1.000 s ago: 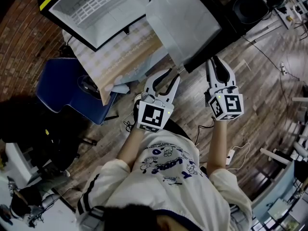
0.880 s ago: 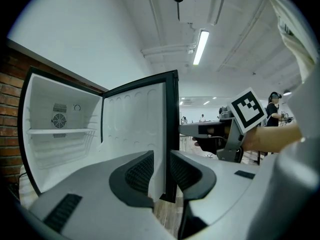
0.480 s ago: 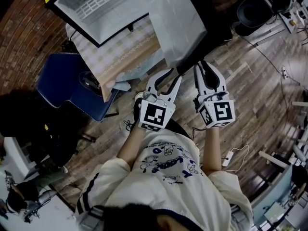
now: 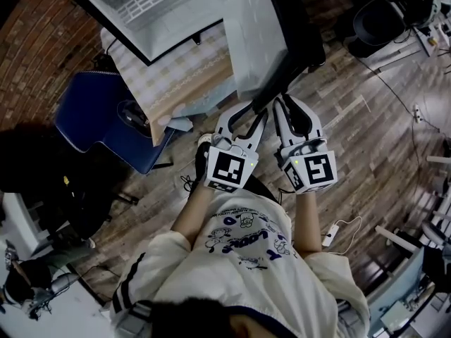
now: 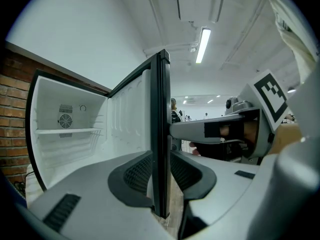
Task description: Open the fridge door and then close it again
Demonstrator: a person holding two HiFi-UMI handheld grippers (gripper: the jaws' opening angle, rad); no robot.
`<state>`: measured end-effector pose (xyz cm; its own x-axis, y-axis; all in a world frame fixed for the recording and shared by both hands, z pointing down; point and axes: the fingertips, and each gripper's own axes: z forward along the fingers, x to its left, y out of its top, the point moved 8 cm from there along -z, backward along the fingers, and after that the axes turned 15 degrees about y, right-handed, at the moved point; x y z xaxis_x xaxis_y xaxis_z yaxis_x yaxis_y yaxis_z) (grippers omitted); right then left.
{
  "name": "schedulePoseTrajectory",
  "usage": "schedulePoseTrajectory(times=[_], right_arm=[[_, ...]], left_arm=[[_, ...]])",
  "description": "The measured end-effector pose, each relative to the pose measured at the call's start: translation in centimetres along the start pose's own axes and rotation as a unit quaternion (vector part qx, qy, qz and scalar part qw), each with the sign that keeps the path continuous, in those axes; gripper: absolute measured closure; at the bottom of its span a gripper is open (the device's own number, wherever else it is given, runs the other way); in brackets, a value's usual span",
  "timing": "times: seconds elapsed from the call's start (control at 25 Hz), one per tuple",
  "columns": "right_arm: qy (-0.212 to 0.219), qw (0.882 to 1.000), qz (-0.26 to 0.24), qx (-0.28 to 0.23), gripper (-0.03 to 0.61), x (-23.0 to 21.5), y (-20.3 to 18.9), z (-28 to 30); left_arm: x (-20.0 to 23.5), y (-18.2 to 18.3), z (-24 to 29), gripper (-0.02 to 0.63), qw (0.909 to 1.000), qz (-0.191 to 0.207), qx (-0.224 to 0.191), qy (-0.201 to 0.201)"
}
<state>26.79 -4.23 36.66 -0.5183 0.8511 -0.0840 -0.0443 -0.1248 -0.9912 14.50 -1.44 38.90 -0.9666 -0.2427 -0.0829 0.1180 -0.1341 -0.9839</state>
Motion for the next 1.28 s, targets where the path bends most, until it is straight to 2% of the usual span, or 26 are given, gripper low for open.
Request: schedulePoseTrajectory(times=[0.6,1.28], right_arm=[[0.107,0.994,-0.014,0.019,0.502,4.1,0.3,4.7],[0.178,0.983,-0.016,0.029,0.503,7.4,0.8,10.3]], left_arm=[[3.2,-0.7,-1.2,0.489,0.9988,0.0,0.007,0.048],[9.1,-1.4,-2.5,0.489,0.9915,-0.015,0.015,0.129]])
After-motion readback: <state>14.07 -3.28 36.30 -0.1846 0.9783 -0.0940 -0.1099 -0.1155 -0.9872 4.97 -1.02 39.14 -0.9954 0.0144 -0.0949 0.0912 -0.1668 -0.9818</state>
